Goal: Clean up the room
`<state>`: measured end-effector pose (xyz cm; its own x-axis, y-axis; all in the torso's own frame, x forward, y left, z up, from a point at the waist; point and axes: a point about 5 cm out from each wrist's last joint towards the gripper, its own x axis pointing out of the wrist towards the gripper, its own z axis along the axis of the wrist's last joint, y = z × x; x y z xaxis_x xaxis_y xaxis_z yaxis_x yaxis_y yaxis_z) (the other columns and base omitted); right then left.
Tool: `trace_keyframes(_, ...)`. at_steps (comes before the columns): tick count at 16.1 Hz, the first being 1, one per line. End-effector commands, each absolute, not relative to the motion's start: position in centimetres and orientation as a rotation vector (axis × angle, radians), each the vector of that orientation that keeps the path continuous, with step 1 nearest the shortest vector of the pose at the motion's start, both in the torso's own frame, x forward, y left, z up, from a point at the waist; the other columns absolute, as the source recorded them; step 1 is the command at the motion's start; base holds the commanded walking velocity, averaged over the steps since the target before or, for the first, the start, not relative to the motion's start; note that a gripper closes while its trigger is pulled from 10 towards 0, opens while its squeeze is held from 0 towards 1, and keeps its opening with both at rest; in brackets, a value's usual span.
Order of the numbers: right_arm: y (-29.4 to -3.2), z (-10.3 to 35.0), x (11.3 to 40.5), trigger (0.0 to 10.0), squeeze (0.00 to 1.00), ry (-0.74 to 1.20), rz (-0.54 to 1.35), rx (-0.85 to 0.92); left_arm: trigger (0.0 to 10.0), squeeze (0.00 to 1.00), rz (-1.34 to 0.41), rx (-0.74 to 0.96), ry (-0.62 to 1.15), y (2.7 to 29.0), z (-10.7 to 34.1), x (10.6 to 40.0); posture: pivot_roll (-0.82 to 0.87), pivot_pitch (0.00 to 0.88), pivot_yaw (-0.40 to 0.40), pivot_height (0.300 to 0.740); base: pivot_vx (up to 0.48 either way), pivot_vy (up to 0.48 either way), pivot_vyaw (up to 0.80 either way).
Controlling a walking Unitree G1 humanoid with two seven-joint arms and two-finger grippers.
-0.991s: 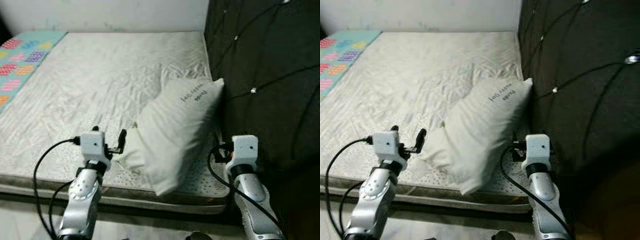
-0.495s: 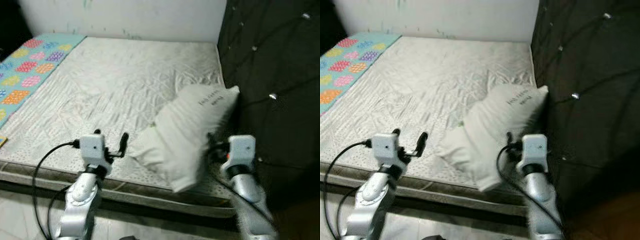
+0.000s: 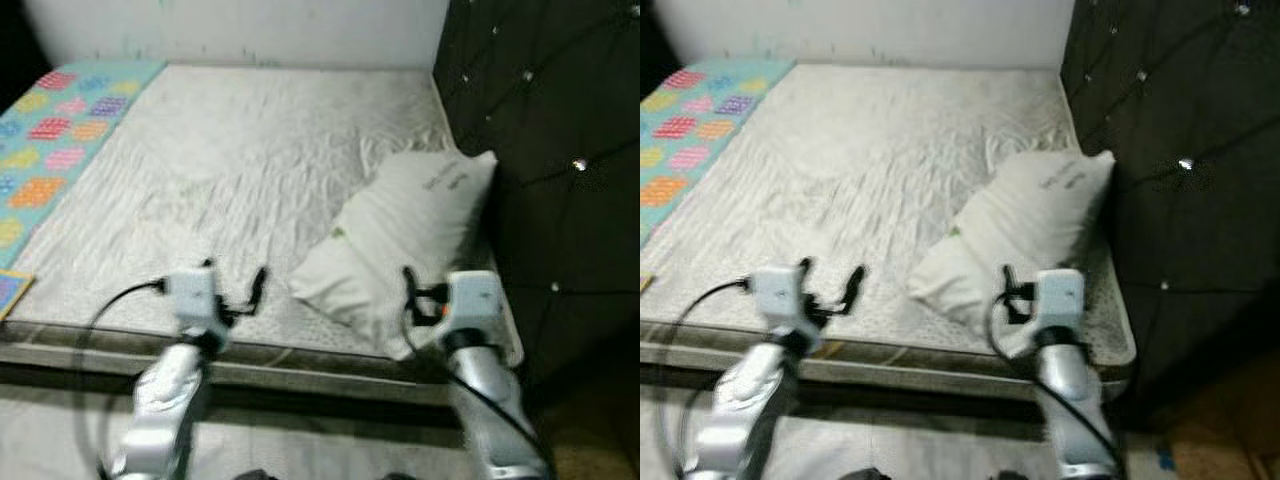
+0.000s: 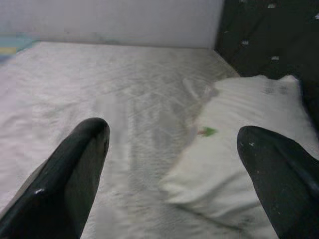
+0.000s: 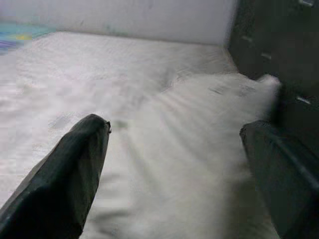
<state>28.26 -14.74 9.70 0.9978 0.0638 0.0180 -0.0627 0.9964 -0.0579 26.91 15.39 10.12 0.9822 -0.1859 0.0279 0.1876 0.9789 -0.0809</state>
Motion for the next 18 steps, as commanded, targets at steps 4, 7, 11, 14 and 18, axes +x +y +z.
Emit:
trace_keyframes(4, -15.35, 9.91, 28.49, 10.0, 0.00, -0.026, 0.053, -0.062, 10.0, 0.00, -0.250, -0.120, -0.043, 14.55, 10.49, 26.72, -0.03, 0.112, 0.058, 0.731, 0.228, 0.000, -0.33)
trace_keyframes(7, -15.26, 9.93, 28.48, 10.0, 0.00, -0.029, 0.057, -0.064, 10.0, 0.00, -0.259, -0.121, -0.047, 14.49, 10.53, 26.70, -0.03, 0.112, 0.058, 0.731, 0.382, 0.000, -0.68)
trace_keyframes(11, -15.27, 9.97, 28.56, 10.0, 0.00, -0.030, 0.058, -0.071, 10.0, 0.00, -0.262, -0.119, -0.048, 14.45, 10.59, 26.79, -0.03, 0.118, 0.056, 0.731, 0.388, 0.000, 0.00)
trace_keyframes(14, -15.34, 9.93, 28.55, 10.0, 0.00, -0.030, 0.057, -0.076, 10.0, 0.00, -0.263, -0.117, -0.047, 14.39, 10.59, 26.85, -0.03, 0.119, 0.058, 0.731, 0.375, 0.000, 0.00)
trace_keyframes(18, -15.30, 9.91, 28.46, 10.0, 0.00, -0.033, 0.057, -0.075, 10.0, 0.00, -0.237, -0.100, -0.031, 14.24, 10.36, 27.01, -0.04, 0.121, 0.061, 0.731, 0.080, 0.000, 0.00)
